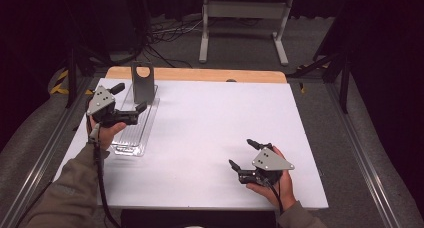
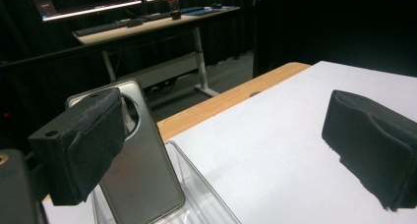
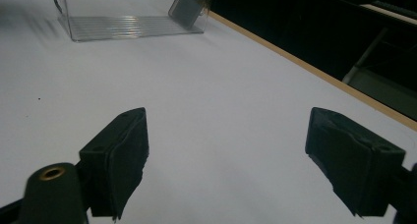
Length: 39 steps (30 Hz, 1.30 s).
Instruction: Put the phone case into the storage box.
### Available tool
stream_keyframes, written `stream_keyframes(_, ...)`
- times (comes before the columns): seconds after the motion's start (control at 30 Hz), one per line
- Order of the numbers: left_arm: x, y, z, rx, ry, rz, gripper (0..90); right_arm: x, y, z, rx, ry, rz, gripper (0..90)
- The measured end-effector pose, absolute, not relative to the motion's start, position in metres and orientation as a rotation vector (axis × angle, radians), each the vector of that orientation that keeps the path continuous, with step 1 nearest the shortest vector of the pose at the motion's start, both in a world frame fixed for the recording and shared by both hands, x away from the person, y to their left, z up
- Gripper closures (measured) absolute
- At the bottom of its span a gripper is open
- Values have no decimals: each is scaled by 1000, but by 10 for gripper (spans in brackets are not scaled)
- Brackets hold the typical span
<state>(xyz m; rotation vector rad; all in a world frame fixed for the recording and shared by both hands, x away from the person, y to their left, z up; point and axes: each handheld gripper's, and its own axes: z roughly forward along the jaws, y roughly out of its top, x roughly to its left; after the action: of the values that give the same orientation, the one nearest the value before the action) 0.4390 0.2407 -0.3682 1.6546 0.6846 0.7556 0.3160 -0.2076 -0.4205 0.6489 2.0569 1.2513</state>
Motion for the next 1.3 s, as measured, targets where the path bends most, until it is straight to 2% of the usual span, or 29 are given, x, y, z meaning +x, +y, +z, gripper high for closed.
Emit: stream_keyframes(1.3,400,224,-366,1673,551,733,38,317,-208,-417,651,2013,1241,152)
